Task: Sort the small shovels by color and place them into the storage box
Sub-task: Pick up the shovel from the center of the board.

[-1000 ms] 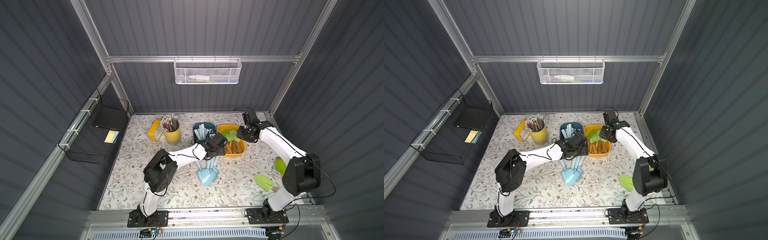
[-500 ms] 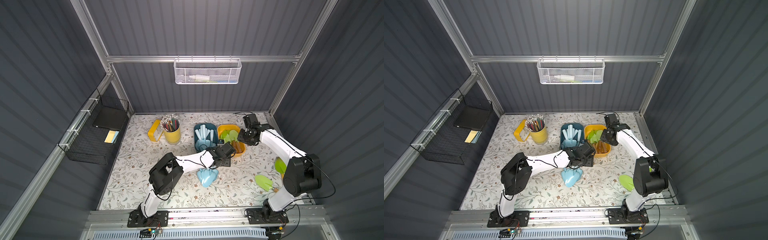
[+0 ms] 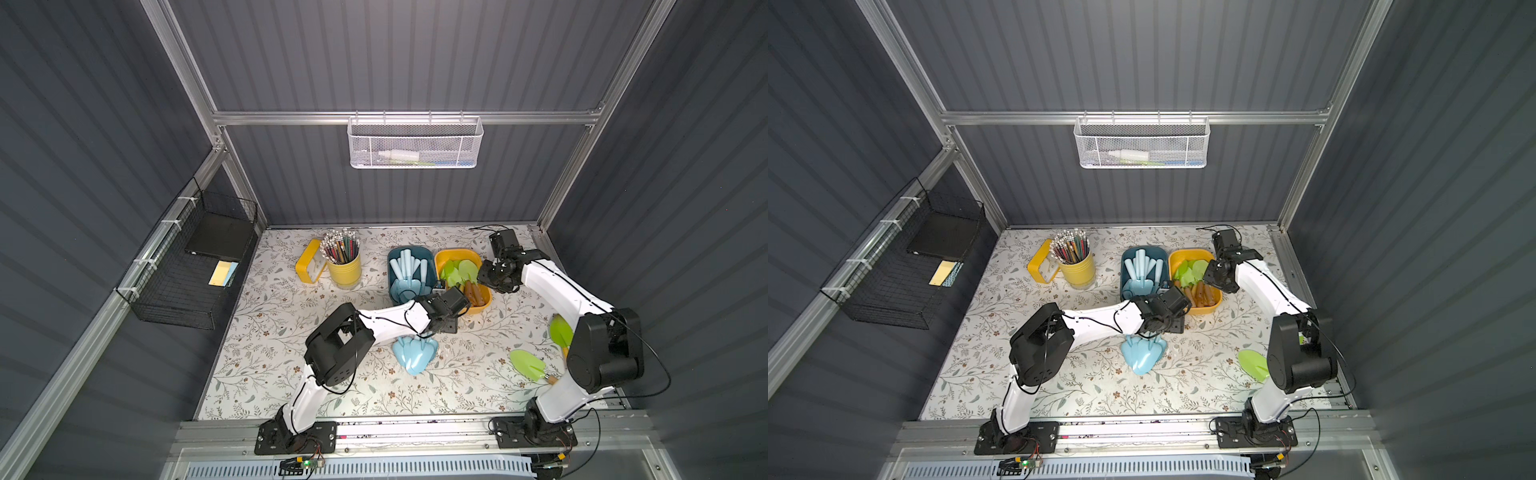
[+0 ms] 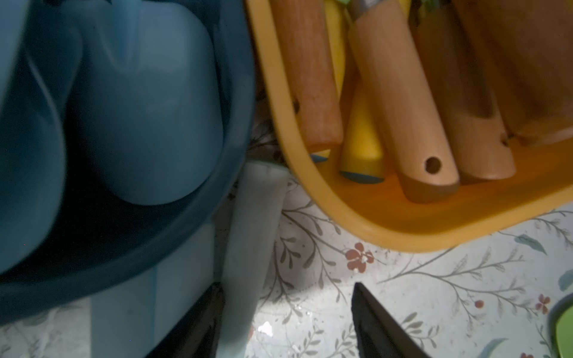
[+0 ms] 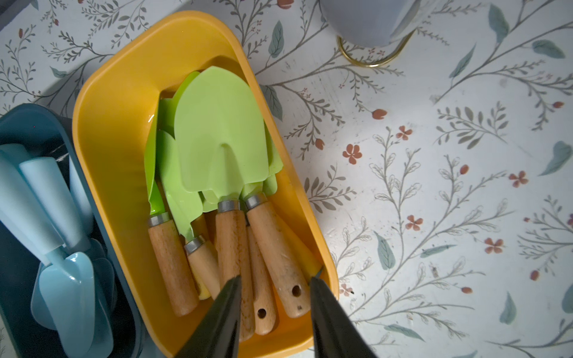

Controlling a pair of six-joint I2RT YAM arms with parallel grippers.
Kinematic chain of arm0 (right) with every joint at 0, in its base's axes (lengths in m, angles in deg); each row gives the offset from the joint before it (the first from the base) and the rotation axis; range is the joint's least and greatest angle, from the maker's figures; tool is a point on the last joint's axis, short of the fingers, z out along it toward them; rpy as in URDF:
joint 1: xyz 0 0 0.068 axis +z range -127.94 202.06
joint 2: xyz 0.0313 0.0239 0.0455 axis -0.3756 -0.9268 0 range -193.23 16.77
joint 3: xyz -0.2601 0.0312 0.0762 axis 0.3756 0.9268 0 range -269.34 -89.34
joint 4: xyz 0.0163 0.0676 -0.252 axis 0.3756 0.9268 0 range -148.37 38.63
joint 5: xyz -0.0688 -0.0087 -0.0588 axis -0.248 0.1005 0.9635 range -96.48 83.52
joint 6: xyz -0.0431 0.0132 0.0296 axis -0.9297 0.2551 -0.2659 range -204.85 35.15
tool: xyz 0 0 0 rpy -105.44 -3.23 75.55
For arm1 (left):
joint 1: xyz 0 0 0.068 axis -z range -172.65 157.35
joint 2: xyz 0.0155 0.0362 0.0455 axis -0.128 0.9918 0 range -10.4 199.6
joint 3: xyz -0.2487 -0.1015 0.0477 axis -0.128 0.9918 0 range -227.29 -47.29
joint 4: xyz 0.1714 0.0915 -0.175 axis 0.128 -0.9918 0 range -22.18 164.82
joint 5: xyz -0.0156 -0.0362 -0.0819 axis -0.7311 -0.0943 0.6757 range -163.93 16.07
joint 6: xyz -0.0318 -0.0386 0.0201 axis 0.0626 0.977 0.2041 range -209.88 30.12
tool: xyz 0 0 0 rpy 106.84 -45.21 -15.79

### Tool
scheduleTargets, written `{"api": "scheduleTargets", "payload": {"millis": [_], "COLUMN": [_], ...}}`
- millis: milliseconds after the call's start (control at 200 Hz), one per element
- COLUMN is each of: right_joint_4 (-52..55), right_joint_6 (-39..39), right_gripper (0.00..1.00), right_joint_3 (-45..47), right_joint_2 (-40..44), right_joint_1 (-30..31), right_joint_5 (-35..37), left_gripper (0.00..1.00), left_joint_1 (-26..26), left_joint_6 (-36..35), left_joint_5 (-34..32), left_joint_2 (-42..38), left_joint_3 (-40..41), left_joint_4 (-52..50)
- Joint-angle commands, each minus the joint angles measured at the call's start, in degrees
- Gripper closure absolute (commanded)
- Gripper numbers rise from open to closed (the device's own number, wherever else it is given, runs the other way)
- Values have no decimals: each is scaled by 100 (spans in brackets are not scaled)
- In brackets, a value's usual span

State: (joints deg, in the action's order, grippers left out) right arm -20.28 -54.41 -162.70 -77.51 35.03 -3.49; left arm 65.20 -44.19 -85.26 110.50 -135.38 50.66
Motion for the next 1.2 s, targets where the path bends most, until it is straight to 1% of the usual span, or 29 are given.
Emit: {"api": "scheduleTargets", "payload": {"millis": [0, 85, 145, 225, 290, 400, 575, 670, 765, 875, 950, 1056, 1136, 1196], "right_joint_4": [-26, -38, -62, -70, -65, -99, -209, -206, -205, -237, -283, -318, -303, -270], "right_joint_6": [48, 76, 99, 120, 120, 95, 59, 97, 102, 127, 162, 182, 168, 156], "right_gripper": [60, 60, 60, 60, 60, 60, 60, 60, 60, 60, 60, 60, 61, 61], "right_joint_3": [120, 155, 180, 191, 188, 194, 255, 310, 342, 355, 348, 286, 213, 182], "right_joint_2": [156, 147, 138, 128, 120, 128, 199, 234, 245, 235, 211, 187, 180, 182], "right_joint_1": [-57, -75, -84, -101, -106, -117, -119, -119, -128, -128, -128, -128, -128, -128], "right_joint_5": [-57, -149, -199, -226, -265, -420, -932, -975, -948, -941, -982, -1041, -987, -915], "left_gripper": [42, 50, 53, 65, 81, 100, 100, 100, 100, 100, 100, 100, 100, 100], "left_joint_1": [27, 30, 31, 34, 34, 54, 60, 60, 60, 52, -13, -305, -700, -1029], "left_joint_6": [-56, -73, -103, -120, -130, -212, -368, -470, -585, -564, -496, -558, -603, -716], "left_joint_5": [238, 257, 301, 358, 392, 371, 63, 0, 149, 247, -59, -459, -726, -810], "left_joint_2": [193, 130, 68, 22, -11, -144, -371, -497, -623, -604, -489, -241, -127, -87], "left_joint_3": [158, 219, 278, 299, 271, 48, -523, -764, -972, -1323, -1712, -2385, -2804, -2977], "left_joint_4": [-168, -226, -218, -240, -292, -472, -1029, -1344, -1486, -1530, -1732, -1886, -1877, -1706]}}
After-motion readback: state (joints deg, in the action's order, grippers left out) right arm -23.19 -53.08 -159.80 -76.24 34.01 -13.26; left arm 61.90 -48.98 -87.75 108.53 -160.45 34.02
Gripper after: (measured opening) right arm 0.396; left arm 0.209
